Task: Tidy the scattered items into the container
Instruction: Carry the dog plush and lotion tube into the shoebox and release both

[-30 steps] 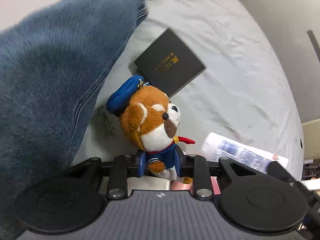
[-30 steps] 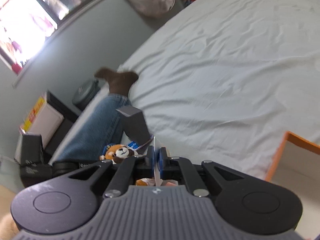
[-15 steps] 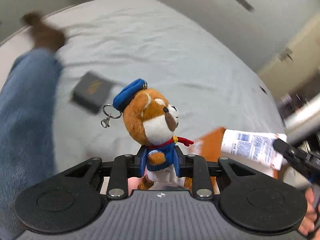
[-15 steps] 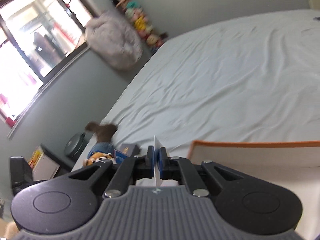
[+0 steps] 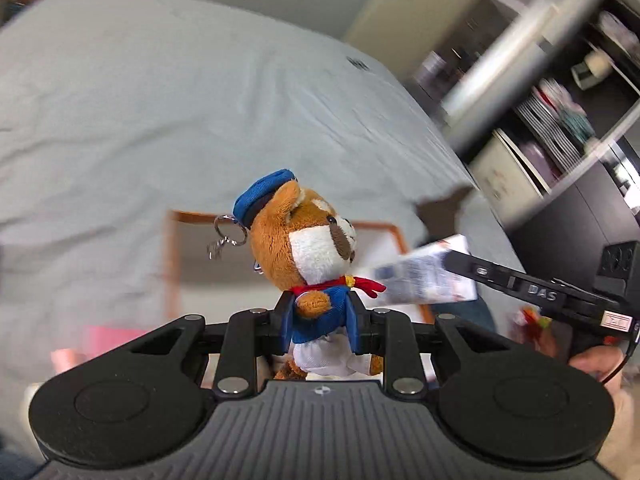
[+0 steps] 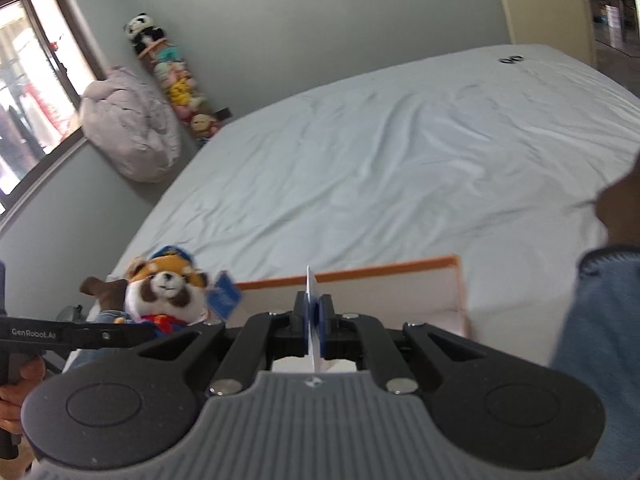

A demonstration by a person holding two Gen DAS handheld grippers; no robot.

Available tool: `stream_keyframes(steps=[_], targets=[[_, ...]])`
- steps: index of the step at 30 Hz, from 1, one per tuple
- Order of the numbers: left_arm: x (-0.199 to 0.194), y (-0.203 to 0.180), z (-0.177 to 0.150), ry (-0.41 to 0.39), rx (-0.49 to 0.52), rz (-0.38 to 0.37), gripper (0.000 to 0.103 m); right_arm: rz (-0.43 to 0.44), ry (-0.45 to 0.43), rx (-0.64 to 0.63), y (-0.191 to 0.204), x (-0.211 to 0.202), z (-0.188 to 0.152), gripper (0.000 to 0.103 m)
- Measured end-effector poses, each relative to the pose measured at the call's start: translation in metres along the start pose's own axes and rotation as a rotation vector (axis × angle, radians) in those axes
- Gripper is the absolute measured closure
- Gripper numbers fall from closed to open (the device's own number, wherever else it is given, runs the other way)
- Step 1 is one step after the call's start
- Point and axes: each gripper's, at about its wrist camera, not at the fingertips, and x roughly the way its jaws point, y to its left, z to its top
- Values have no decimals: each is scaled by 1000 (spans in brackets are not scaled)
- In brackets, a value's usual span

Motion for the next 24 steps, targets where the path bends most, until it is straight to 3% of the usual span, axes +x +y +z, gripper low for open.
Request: stream_keyframes(steps=[3, 10, 20, 24], targets=[[43, -13, 4, 92, 17, -55, 73, -52, 13, -8, -12, -6, -3, 98], [122, -28, -4, 239, 41, -76, 73, -100, 62, 8, -34, -6, -20, 98], [174, -22, -26, 368, 37, -41, 73, -161, 132, 18, -49, 9, -45, 97], [188, -18, -35, 414, 53, 32, 73, -156, 167, 18, -50, 16, -49, 97]])
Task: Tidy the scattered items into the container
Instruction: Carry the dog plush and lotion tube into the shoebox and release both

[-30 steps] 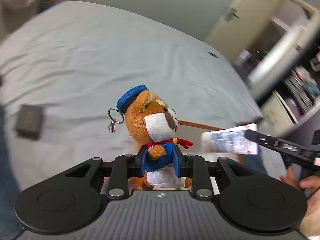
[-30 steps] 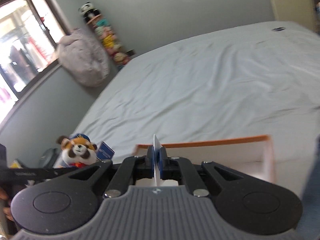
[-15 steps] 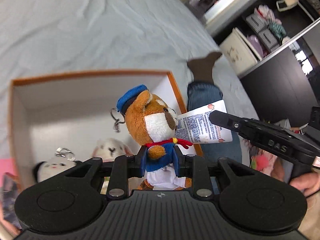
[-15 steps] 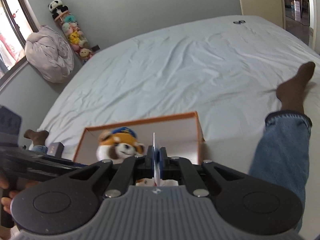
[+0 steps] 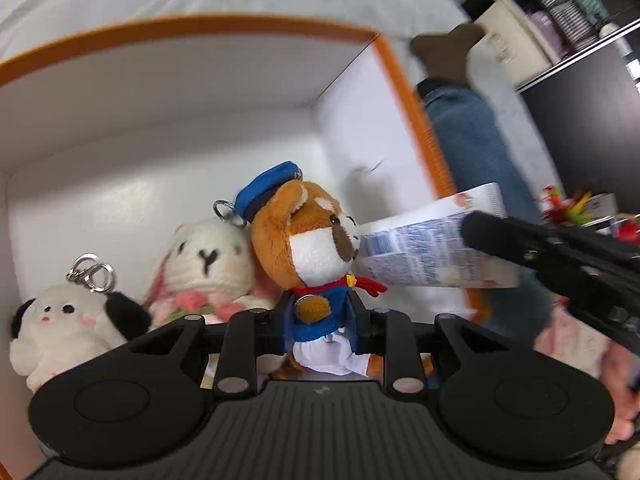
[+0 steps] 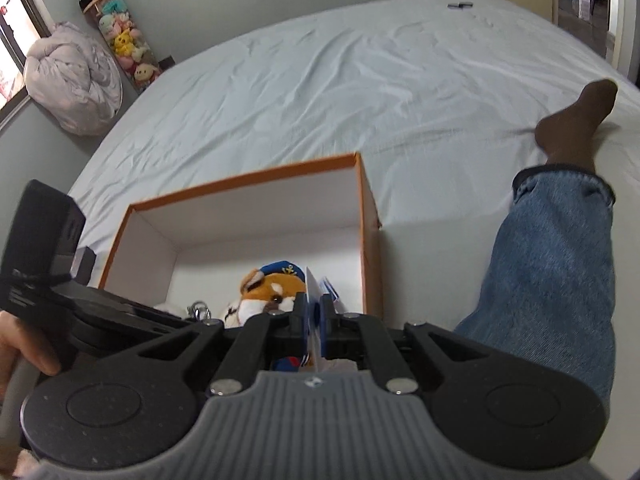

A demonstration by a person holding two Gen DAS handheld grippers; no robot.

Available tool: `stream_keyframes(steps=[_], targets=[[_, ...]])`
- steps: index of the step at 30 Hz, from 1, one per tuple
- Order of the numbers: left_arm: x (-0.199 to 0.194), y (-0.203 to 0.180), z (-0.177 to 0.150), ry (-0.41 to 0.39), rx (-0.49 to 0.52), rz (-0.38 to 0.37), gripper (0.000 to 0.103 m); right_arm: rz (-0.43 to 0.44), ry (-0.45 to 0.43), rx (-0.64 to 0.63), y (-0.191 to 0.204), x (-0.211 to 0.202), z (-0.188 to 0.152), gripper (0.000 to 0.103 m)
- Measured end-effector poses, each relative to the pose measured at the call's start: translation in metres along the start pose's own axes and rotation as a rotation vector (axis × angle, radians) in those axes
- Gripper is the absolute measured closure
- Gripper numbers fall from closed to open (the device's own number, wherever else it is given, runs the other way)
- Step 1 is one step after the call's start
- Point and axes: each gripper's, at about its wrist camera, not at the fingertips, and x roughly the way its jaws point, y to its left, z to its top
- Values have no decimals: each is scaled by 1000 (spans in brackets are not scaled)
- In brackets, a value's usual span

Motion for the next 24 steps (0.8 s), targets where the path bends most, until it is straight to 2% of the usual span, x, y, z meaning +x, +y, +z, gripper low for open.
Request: stream_keyframes(steps=[3, 6, 11, 15, 21, 24], targets=[[0, 6, -3, 32, -16, 32, 73, 18, 37, -12, 3, 6, 0, 97], [-3, 5, -5, 54, 6, 98, 73, 35, 79, -17, 6, 9, 2, 98], [1, 6, -9, 52, 9, 114, 73, 39, 132, -40, 15, 17, 3, 100], [5, 2, -6, 28, 23, 115, 70, 41, 144, -54, 21, 22, 3, 100], [0, 6, -13, -18, 13, 74, 67, 55, 130, -46, 23, 25, 0, 98], [-5, 6, -18, -40, 17, 52, 57, 53, 119, -41, 25, 24, -1, 97]])
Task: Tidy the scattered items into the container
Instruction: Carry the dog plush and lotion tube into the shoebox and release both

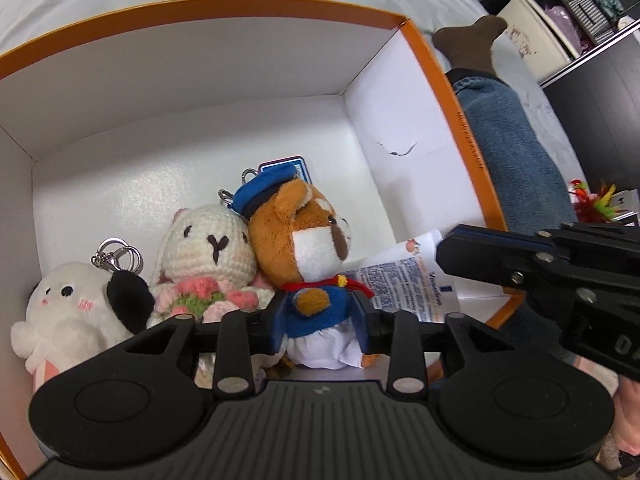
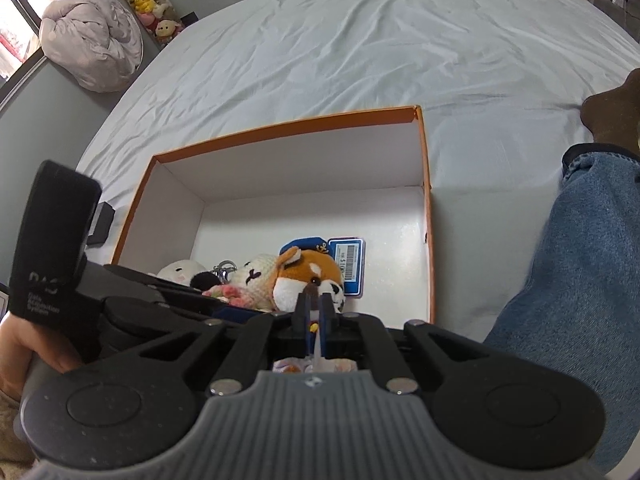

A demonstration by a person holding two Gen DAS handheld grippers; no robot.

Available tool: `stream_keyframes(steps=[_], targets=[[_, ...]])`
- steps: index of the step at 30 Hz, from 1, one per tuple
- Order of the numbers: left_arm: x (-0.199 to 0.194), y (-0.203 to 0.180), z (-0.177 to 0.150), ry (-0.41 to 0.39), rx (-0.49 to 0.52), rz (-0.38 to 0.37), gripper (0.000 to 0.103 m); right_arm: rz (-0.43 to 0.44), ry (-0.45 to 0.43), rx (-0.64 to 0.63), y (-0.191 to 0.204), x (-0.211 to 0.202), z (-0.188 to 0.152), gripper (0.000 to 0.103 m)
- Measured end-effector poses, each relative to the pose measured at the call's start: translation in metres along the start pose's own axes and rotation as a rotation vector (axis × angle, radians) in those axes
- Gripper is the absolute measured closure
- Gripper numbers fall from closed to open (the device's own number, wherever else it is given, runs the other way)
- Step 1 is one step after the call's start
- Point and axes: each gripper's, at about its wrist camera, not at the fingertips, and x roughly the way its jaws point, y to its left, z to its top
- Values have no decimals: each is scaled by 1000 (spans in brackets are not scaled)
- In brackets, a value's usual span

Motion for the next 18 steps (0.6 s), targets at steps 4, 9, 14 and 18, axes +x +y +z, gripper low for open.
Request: stream_keyframes(steps=[4, 9, 14, 18], targets=[[-10, -1, -6, -29, 1, -18, 48, 6, -10, 12, 0, 0, -1, 93], [-30, 2, -17, -96, -28, -41, 46, -5, -37, 29, 1, -3, -5, 73], [-50, 5, -29, -173, -42, -29, 44, -32, -71, 24, 3, -5, -11, 66], [-68, 9, -37, -219, -48, -23, 44, -80, -127, 12, 10, -13, -14, 58]])
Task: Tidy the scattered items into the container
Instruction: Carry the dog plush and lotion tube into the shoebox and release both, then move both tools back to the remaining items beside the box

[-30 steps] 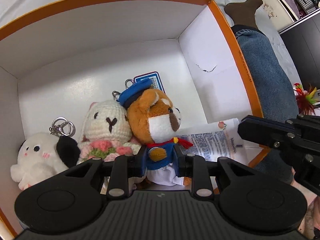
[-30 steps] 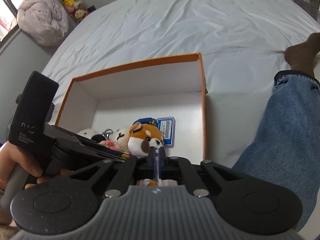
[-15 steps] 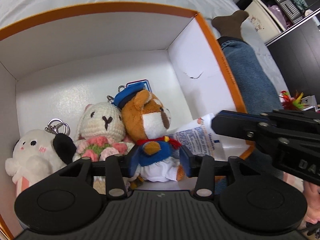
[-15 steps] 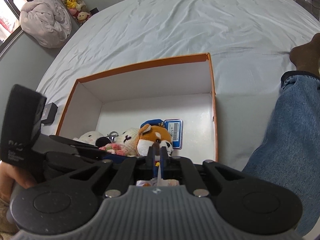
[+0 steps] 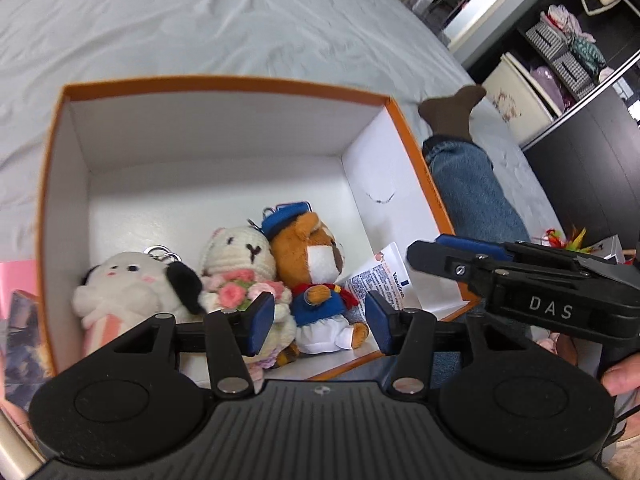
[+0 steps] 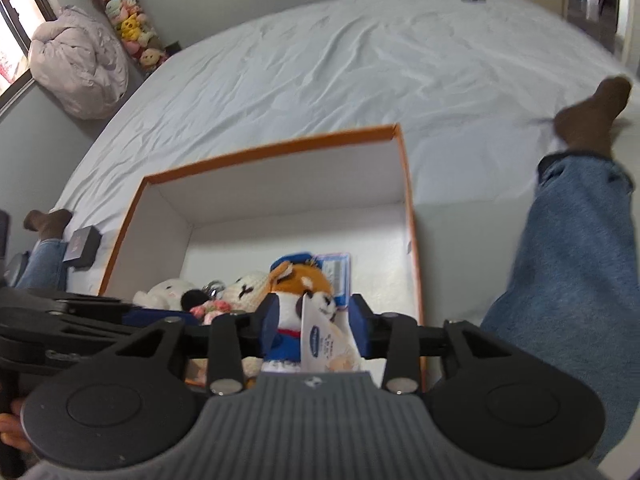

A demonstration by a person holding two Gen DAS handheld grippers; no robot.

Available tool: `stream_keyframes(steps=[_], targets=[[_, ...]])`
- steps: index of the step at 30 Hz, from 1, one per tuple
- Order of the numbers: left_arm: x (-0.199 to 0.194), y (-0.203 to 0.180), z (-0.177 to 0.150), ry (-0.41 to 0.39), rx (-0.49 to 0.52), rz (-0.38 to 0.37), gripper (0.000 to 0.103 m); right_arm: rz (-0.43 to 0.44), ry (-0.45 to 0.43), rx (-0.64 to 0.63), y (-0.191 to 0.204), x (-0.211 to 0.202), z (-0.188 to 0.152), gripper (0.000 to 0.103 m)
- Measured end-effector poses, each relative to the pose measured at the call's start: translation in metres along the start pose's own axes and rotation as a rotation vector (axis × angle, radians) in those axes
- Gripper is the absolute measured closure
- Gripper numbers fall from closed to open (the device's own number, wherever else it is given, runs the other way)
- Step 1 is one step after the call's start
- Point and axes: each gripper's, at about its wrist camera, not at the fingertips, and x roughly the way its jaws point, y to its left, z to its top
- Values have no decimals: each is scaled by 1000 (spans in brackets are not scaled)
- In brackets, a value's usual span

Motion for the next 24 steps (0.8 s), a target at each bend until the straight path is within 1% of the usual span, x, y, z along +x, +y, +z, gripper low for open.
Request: stream_keyframes(steps=[1, 3, 4, 5, 8, 12, 15, 18, 20, 22, 24], targets=[[-6, 2, -1, -11, -3, -1, 44, -11, -22, -6, 2, -4, 0, 55], [-18, 6, -4, -36, -4, -1, 44, -21, -66, -20, 6, -14, -1, 54], [-25, 8, -5, -50, -7, 2, 44, -25, -91, -30, 10, -19, -1, 53], [-31, 11, -6, -63, -12, 5, 44, -26, -114, -39, 13, -22, -2, 48], [-51, 21, -9, -106, -34, 19, 44, -10, -156, -66, 24, -27, -2, 46], [-83, 41, -14, -171, -75, 50, 44, 68, -154, -60, 39, -24, 3, 46], [-107, 60, -20, -203, -119, 96, 44, 137, -162, -75, 56, -23, 4, 46], [-123, 78, -30, -208, -154, 174, 44, 207, -166, -100, 75, -26, 4, 46], [-131, 88, -39, -198, -170, 221, 44, 256, -152, -117, 89, -25, 4, 47], [-136, 101, -47, -189, -193, 245, 44, 293, -129, -133, 103, -21, 3, 47], [-141, 113, -55, -184, -224, 257, 44, 313, -100, -156, 117, -13, 3, 47]])
